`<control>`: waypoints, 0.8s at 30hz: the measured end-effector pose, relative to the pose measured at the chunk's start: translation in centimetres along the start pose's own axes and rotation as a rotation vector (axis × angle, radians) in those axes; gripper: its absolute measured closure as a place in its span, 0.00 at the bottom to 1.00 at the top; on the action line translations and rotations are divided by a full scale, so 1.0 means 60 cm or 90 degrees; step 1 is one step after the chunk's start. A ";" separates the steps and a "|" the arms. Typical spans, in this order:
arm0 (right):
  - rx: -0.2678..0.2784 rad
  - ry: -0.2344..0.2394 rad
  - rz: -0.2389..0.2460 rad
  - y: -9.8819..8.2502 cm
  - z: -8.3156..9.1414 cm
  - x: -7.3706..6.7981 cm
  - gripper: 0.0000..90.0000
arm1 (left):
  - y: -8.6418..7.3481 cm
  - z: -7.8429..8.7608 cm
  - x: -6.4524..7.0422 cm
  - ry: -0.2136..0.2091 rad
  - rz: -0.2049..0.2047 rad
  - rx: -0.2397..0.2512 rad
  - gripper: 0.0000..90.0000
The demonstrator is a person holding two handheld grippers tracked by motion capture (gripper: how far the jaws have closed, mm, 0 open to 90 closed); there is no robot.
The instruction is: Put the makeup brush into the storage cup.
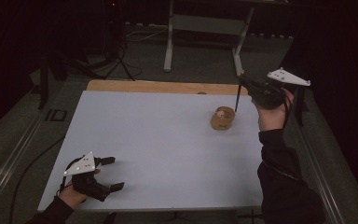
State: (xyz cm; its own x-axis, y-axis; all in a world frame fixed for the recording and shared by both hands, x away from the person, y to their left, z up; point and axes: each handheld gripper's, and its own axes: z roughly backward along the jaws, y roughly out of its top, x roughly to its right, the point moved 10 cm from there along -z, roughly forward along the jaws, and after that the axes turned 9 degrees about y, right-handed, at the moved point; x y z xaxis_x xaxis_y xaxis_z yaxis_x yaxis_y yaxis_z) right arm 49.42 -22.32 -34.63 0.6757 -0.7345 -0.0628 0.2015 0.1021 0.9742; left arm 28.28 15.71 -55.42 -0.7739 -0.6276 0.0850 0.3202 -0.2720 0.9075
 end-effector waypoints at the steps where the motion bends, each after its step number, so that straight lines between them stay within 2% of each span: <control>1: 0.001 -0.001 -0.002 0.000 -0.002 0.002 0.94 | 0.000 0.000 0.000 0.000 0.000 -0.001 0.00; 8: 0.008 -0.001 -0.006 -0.002 -0.021 0.016 0.94 | -0.001 0.000 0.000 -0.001 0.002 0.000 0.00; 14: 0.005 -0.022 -0.006 -0.011 -0.036 0.036 0.94 | -0.001 -0.001 0.001 -0.003 0.001 -0.001 0.00; 17: 0.015 -0.015 0.001 -0.012 -0.043 0.043 0.94 | -0.001 -0.001 0.001 -0.003 0.003 -0.001 0.00; 24: 0.011 -0.025 -0.003 -0.035 -0.059 0.057 0.94 | -0.001 0.000 0.002 -0.004 0.001 -0.001 0.00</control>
State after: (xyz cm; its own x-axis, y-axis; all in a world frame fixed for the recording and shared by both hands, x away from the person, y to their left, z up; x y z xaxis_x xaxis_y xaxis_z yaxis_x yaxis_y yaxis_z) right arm 53.84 -22.66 -37.67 0.6459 -0.7611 -0.0597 0.1924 0.0866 0.9775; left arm 28.20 15.65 -55.46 -0.7767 -0.6235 0.0897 0.3225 -0.2712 0.9069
